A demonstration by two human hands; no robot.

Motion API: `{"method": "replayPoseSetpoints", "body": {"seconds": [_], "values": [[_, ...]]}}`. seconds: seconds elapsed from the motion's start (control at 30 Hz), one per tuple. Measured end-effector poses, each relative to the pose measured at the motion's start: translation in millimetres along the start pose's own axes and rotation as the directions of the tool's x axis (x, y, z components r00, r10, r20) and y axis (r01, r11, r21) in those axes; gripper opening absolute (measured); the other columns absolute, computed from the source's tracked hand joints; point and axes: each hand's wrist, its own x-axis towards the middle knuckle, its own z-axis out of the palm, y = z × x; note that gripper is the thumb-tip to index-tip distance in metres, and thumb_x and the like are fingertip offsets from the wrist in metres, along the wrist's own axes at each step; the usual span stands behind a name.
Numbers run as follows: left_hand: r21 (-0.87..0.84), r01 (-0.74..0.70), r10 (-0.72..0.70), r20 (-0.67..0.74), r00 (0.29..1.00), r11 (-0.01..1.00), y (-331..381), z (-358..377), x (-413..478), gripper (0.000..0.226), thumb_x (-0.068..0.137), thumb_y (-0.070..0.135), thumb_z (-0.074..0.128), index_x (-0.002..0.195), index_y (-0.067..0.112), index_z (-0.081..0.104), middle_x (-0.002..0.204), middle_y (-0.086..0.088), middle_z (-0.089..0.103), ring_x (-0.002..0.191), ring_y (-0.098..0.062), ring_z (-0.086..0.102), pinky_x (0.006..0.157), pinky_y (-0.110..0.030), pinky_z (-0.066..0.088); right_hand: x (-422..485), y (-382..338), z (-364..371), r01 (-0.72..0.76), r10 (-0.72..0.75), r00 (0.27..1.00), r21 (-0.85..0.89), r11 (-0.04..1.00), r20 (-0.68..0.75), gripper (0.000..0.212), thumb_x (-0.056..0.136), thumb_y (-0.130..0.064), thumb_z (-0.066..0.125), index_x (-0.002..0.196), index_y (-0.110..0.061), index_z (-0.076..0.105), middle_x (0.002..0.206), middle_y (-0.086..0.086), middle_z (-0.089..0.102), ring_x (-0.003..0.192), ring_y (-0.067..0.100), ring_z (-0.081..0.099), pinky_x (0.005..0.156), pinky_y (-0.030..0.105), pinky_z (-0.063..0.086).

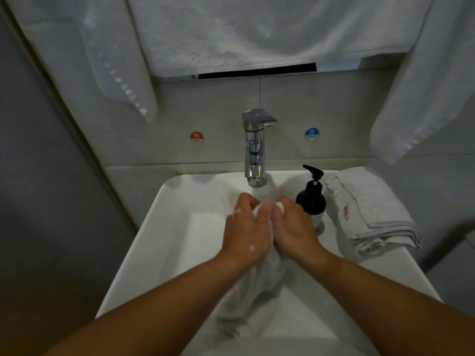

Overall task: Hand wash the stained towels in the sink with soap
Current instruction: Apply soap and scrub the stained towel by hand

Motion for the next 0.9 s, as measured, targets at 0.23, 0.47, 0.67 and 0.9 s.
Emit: {"method": "replayPoseSetpoints", "body": {"seconds": [0.23,0.47,0.67,0.9], "values": [[-0.078,0.1,-0.098,0.027,0.995,0.992,-20,1,0,0.034,0.103,0.054,0.039,0.101,0.024,0.054,0.089,0.008,0.06,0.084,-0.011,0.061,0.078,-0.031,0.052,-6,-15,3,0.134,-0.13,0.99,0.068,0.989,-0.06,0.021,0.104,-0.042,0.048,0.094,-0.027,0.058,0.078,-0.01,0.065,0.075,0.004,0.064,0.062,0.02,0.049],[-0.187,0.107,-0.119,-0.052,0.992,0.977,-32,-8,24,0.022,0.1,0.038,0.052,0.093,0.021,0.064,0.095,-0.007,0.071,0.089,-0.026,0.069,0.082,-0.043,0.058,-32,-16,9,0.16,-0.168,0.98,0.078,0.984,0.106,0.02,0.102,-0.043,0.049,0.093,-0.025,0.052,0.078,-0.008,0.063,0.071,0.005,0.062,0.059,0.015,0.045],[-0.161,0.183,-0.143,0.233,0.962,0.97,-33,-14,17,0.035,0.1,0.047,0.054,0.092,0.018,0.073,0.092,-0.003,0.076,0.09,-0.023,0.072,0.09,-0.045,0.057,10,6,-9,0.023,-0.015,0.998,0.119,0.993,-0.067,0.015,0.102,-0.039,0.054,0.102,-0.027,0.063,0.092,-0.009,0.065,0.09,0.011,0.063,0.077,0.025,0.045],[-0.351,0.17,-0.051,0.324,0.945,0.921,-30,-36,20,0.023,0.101,0.037,0.06,0.083,0.026,0.068,0.087,0.0,0.071,0.082,-0.018,0.067,0.075,-0.035,0.055,19,26,-16,-0.113,0.118,0.991,0.074,0.991,-0.067,0.031,0.102,-0.05,0.047,0.103,-0.027,0.067,0.102,-0.003,0.069,0.102,0.023,0.063,0.097,0.047,0.05]]}}
